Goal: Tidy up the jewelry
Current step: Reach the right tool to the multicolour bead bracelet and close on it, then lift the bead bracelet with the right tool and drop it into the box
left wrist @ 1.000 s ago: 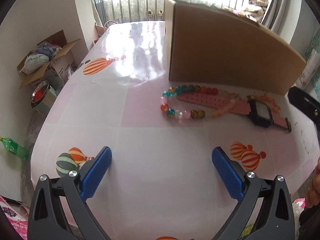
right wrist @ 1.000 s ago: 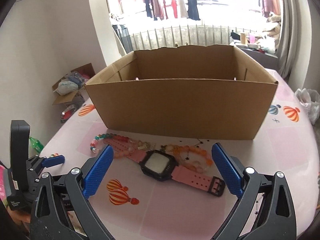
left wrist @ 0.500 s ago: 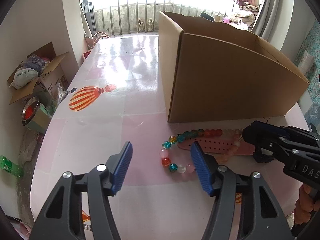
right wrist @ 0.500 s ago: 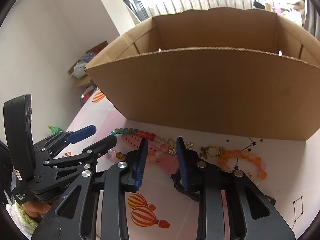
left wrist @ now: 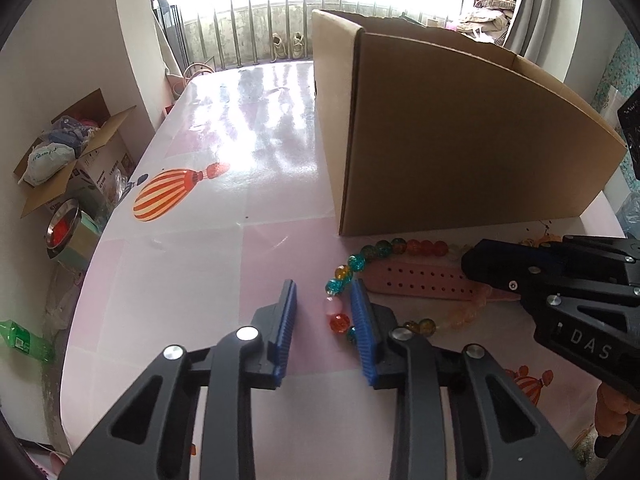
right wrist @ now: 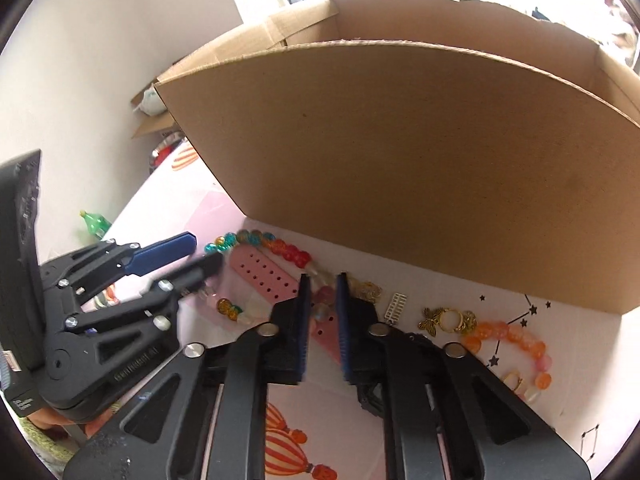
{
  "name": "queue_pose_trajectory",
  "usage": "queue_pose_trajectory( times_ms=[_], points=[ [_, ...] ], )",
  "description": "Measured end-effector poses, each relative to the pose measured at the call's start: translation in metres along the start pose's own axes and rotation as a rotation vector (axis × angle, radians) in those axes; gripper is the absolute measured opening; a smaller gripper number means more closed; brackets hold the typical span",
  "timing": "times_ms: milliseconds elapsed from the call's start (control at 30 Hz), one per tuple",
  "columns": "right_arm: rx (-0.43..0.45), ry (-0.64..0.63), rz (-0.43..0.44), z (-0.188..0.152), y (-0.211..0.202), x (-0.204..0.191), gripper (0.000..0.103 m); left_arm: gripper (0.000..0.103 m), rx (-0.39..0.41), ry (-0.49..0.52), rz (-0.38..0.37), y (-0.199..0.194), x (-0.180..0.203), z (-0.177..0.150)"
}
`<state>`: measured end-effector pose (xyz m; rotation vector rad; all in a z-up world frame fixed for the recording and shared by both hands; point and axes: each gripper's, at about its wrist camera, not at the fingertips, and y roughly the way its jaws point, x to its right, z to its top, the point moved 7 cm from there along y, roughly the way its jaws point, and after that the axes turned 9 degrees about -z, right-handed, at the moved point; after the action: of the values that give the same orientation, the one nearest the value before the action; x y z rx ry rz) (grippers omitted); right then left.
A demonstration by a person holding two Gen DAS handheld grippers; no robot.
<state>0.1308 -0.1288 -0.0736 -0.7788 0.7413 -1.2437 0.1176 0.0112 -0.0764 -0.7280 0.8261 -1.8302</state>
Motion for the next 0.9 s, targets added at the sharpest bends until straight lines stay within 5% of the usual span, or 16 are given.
queue_pose_trajectory(
  times_ms=[100,567,667,900],
  points=[
    [0.01,-0.007,0.001,0.002,-0.001,-0.004,0.008,0.01,0.014,0.013,-0.005,0.0,0.003,-0.001],
    [0.156,0.003,0.04,-0.001,-0.084,0.012,0.008,0.009,0.185,0.028,-0.055,-0.074,0.028,0.016],
    [0.232,-0.001,0.058,0.008,-0.12,0.005,0.008,0.009,0.256,0.044,-0.101,-0.1,0.036,0.039],
    [0.356,-0.03,0.059,0.089,-0.163,0.035,0.008,0.01,0.364,0.112,-0.181,-0.13,0.053,0.129]
  ],
)
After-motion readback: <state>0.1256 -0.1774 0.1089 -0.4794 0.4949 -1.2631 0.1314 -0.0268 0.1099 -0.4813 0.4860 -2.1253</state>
